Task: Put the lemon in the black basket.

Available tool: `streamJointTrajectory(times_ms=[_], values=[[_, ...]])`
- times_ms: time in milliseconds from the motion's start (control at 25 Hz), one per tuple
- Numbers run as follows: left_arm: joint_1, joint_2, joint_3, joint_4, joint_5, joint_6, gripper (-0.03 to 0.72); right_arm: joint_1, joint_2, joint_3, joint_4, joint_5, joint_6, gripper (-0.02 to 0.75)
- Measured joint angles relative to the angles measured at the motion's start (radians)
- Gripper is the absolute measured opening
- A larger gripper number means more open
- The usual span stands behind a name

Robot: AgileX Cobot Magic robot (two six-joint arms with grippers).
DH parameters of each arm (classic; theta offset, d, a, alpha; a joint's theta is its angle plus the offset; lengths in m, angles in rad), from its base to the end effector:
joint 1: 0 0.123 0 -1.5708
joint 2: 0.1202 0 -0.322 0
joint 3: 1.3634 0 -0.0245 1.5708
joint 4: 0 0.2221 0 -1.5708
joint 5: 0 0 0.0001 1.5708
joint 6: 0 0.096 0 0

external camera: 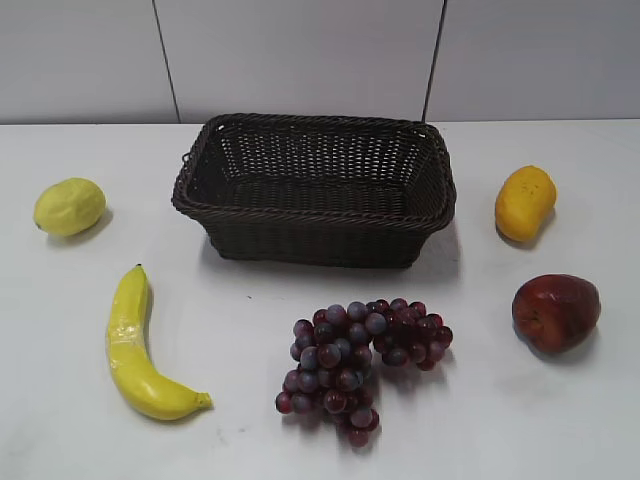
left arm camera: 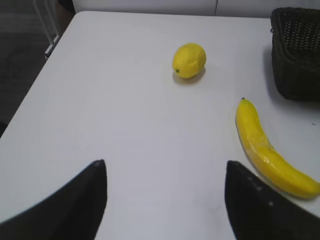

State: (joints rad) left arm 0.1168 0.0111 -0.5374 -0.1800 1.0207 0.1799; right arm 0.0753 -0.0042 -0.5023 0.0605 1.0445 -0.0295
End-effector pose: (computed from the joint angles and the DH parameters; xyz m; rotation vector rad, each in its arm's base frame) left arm -0.0622 -0.0221 0.2760 0.0687 1.9646 -0.0188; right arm -0.0634 0.0003 0.2630 -0.1083 2.0187 0.1012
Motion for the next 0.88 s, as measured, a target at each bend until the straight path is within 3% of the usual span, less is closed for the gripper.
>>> streamJointTrajectory(times_ms=[560,880], values=[[0.0,0.508,-0.022,-0.003,-0.213,0.024,0.542,0.0,0.0,0.0,0.0,0.0,0.0,0.561],[0.0,0.864,-0.141,-0.004,-0.292,0.102,0.542,0.0,0.0,0.0,0.0,0.0,0.0,0.561]])
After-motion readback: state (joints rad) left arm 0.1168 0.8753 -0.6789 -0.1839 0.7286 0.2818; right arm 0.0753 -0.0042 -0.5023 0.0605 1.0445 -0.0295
